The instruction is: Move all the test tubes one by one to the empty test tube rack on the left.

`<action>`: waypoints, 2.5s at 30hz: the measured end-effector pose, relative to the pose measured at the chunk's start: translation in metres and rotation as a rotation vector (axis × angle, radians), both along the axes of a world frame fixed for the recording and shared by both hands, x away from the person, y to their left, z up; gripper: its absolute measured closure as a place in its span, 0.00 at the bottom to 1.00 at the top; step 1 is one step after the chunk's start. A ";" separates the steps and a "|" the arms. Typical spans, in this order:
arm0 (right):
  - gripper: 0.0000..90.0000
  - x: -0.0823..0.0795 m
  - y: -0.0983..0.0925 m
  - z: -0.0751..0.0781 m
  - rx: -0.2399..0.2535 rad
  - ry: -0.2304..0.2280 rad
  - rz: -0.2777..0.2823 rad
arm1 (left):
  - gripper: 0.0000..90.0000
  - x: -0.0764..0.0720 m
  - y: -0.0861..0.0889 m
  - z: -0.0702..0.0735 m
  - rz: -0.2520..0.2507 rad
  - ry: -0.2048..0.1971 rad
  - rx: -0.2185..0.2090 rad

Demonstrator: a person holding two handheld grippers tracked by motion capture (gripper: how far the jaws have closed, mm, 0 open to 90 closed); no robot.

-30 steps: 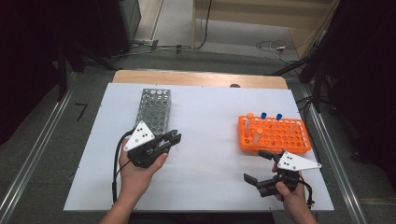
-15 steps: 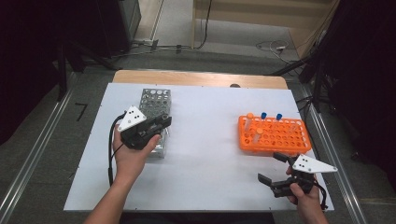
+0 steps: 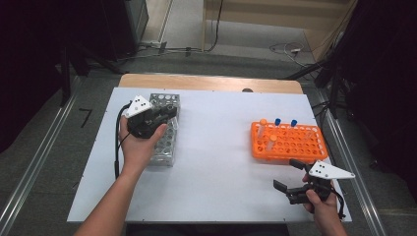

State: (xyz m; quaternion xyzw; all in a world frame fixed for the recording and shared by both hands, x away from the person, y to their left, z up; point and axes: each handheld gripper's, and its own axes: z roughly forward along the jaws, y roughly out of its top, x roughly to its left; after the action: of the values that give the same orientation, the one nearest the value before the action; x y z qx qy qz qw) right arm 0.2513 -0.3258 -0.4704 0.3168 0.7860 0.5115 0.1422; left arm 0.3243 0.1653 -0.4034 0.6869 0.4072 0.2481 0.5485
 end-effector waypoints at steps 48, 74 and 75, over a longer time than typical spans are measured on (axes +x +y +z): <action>0.00 0.007 -0.001 -0.004 -0.001 -0.001 -0.001 | 0.85 0.124 0.010 -0.015 0.218 0.042 -0.020; 0.00 0.010 0.002 -0.005 -0.007 0.000 0.000 | 0.71 0.127 0.004 -0.025 0.204 0.185 0.055; 0.00 0.010 0.002 -0.004 -0.006 -0.001 -0.003 | 0.63 0.126 0.005 -0.024 0.206 0.187 0.037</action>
State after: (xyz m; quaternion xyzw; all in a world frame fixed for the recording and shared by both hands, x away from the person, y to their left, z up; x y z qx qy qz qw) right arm 0.2614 -0.3234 -0.4749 0.3172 0.7869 0.5092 0.1443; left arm 0.4503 0.1702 -0.4272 0.6716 0.5202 0.2453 0.4672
